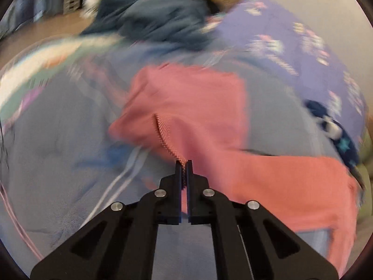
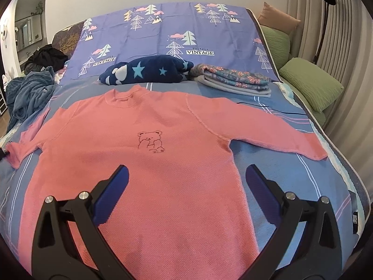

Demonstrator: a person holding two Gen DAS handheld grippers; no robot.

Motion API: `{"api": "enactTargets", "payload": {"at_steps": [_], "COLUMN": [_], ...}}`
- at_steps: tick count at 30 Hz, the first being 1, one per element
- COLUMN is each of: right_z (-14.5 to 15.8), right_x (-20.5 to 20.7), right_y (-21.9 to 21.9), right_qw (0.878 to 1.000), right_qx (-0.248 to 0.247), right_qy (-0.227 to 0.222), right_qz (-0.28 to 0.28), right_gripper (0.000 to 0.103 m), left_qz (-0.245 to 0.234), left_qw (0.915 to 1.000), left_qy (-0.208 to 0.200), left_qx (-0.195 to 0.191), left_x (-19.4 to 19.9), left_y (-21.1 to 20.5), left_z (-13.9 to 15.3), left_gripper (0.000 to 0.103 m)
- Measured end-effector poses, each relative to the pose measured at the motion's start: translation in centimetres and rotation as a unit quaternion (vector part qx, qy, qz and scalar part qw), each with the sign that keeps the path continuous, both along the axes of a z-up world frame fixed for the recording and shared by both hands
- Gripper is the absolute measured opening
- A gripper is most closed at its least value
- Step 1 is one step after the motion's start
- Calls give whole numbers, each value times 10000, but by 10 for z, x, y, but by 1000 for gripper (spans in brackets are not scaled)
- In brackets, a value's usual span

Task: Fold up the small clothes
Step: 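Grasp the sweater sleeve with the left gripper and fold it over the body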

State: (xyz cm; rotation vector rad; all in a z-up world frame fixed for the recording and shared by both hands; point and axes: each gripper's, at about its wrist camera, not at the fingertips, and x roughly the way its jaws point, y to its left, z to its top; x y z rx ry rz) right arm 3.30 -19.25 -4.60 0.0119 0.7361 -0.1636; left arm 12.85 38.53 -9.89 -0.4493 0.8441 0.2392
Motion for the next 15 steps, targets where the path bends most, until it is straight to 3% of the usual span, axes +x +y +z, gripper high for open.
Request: {"api": "enactTargets", "payload": {"at_steps": [2, 4, 8, 11, 15], "right_z": [-1, 0, 5, 5, -1], "right_x": [2, 5, 4, 1, -1], "right_y": [-1, -1, 1, -1, -14], "right_qw": [10000, 9998, 9995, 9995, 9990], "right_qx": [36, 132, 189, 188, 399], "right_qy": [20, 68, -58, -80, 26], "right_qz": [17, 101, 265, 260, 178], "right_gripper": [101, 101, 101, 101, 101], "left_qz": [-465, -1075, -2156, -2843, -3637], "left_qw": [9985, 9916, 9686, 9494, 9242], "left_qy": [-233, -582, -1140, -1287, -1160], "left_qx": [177, 414, 478, 350, 145], "left_x": [0, -1, -2, 5, 15], "left_y": [-32, -83, -184, -262, -355], "left_z": [35, 80, 141, 157, 140], "left_gripper": [2, 2, 2, 2, 4]}}
